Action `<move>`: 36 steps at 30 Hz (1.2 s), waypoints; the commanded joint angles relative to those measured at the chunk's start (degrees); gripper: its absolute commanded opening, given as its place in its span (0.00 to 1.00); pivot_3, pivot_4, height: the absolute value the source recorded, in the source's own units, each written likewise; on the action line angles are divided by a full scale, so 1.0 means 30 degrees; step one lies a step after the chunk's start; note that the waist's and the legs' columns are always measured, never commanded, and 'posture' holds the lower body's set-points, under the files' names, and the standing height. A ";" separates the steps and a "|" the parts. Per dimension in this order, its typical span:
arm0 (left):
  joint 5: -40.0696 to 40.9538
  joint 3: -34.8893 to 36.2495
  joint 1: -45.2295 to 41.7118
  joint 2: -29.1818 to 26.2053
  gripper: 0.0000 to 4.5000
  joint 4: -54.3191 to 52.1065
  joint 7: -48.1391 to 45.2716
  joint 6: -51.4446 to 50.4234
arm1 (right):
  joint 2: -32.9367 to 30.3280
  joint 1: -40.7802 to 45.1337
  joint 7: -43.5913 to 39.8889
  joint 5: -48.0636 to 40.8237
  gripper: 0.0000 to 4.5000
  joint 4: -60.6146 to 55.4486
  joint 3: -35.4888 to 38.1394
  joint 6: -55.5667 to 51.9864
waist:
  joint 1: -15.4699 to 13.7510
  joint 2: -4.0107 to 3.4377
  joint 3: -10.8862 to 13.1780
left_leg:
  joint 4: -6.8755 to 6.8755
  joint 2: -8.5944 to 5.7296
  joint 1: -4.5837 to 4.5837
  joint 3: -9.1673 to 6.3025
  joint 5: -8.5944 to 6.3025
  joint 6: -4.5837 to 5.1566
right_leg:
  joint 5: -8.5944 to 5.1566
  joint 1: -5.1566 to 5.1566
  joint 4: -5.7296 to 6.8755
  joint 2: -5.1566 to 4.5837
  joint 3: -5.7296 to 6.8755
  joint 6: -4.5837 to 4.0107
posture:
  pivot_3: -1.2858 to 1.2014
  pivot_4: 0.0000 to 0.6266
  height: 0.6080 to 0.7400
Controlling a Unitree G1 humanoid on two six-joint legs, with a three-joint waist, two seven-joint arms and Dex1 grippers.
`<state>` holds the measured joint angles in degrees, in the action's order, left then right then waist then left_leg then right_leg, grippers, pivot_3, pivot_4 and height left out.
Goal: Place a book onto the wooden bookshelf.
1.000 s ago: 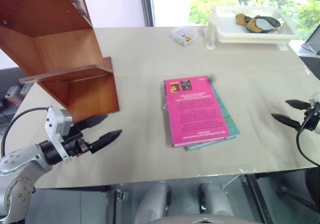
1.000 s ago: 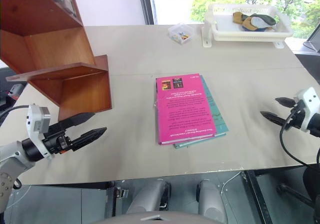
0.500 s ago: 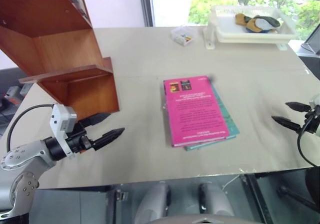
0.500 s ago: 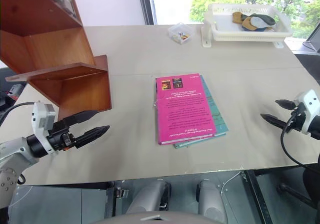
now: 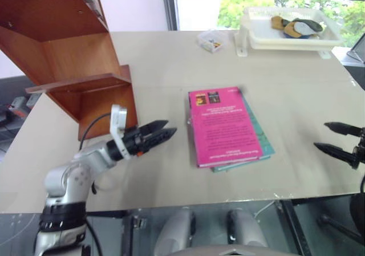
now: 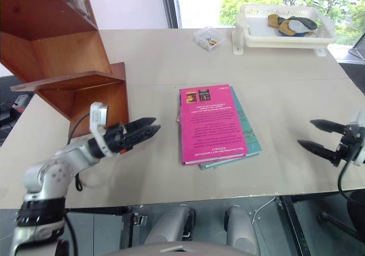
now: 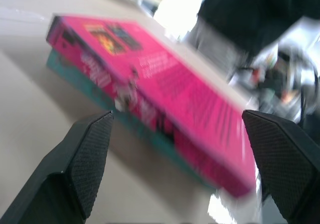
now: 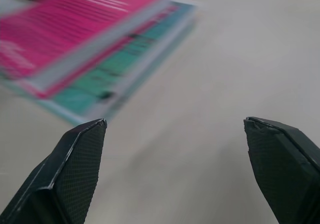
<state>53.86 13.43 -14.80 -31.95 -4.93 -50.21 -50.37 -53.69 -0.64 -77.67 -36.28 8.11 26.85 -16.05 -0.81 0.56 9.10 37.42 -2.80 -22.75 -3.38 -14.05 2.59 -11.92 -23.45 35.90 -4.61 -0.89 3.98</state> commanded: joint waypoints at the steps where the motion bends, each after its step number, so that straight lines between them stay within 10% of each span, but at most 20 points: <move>1: 0.1285 -0.0174 -0.1742 0.0307 0.98 0.2218 0.0820 -0.3058 | -0.0724 -0.1354 -0.0779 -0.2714 1.00 -0.3365 0.2484 -0.2411 | 0.0155 0.0018 0.0003 | 0.0000 -0.0001 0.0010 0.0003 -0.0001 0.0000 | 0.0000 0.0005 -0.0003 0.0004 -0.0003 0.0002 | 0.52 0.24 1.00; 26: 0.0642 0.2801 -0.8081 0.6233 0.98 1.3513 0.4774 -1.1950 | 0.0130 -0.5495 0.0181 -0.4347 1.00 -0.7529 0.6505 -0.4367 | -0.0049 0.0001 -0.0048 | 0.0023 -0.0029 0.0043 -0.0012 0.0001 -0.0007 | -0.0004 0.0060 -0.0008 -0.0026 0.0012 0.0015 | 0.52 0.24 1.00; 36: 0.0749 0.3448 -0.7437 0.6385 0.08 1.1927 0.5078 -1.3208 | -0.0154 -0.4797 -0.0032 -0.3951 1.00 -0.6864 0.5938 -0.4110 | -0.0037 0.0004 -0.0046 | 0.0021 -0.0039 0.0037 -0.0012 0.0001 -0.0013 | -0.0004 0.0056 -0.0016 -0.0045 0.0010 0.0014 | 0.52 0.24 1.00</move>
<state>55.35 23.29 -38.44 -13.33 31.59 -35.25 -87.34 -53.36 -15.64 -77.19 -48.06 -12.41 43.70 -29.18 -0.92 0.57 8.96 37.48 -2.92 -22.64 -3.42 -14.05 2.55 -11.93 -23.28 35.85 -4.75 -0.86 4.03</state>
